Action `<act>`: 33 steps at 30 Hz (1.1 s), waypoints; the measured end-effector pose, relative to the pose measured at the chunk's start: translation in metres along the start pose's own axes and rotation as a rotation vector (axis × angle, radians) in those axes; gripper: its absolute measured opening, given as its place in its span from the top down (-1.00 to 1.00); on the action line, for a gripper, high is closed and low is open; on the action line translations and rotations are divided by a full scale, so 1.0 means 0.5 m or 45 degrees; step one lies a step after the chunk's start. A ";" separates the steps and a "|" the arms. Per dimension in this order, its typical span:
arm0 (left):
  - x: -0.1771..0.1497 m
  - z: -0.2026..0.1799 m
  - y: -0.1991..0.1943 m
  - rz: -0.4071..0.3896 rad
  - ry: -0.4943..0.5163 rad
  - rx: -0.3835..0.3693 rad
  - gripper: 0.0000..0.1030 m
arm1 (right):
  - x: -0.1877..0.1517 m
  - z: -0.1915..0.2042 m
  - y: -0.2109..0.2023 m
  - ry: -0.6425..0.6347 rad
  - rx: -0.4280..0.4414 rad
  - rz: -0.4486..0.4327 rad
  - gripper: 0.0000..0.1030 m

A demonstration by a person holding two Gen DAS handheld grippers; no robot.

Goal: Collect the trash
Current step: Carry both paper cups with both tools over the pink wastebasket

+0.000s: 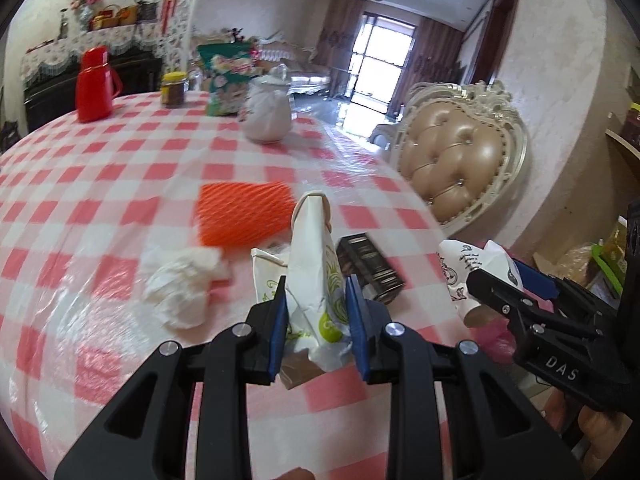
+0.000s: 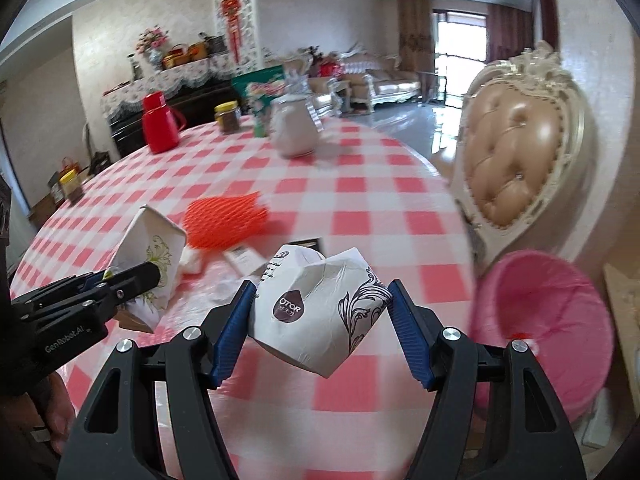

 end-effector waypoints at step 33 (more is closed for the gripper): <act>0.035 -0.292 0.082 0.063 0.258 -0.236 0.47 | -0.027 -0.343 -0.109 0.255 -0.340 -0.086 -0.25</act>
Point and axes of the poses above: each gripper's, at about its wrist camera, not at the fingertips, and y roughly the way its jaws point, z to its left, x to its top, the point moved 5 cm from there along y, roughly the way its jaws point
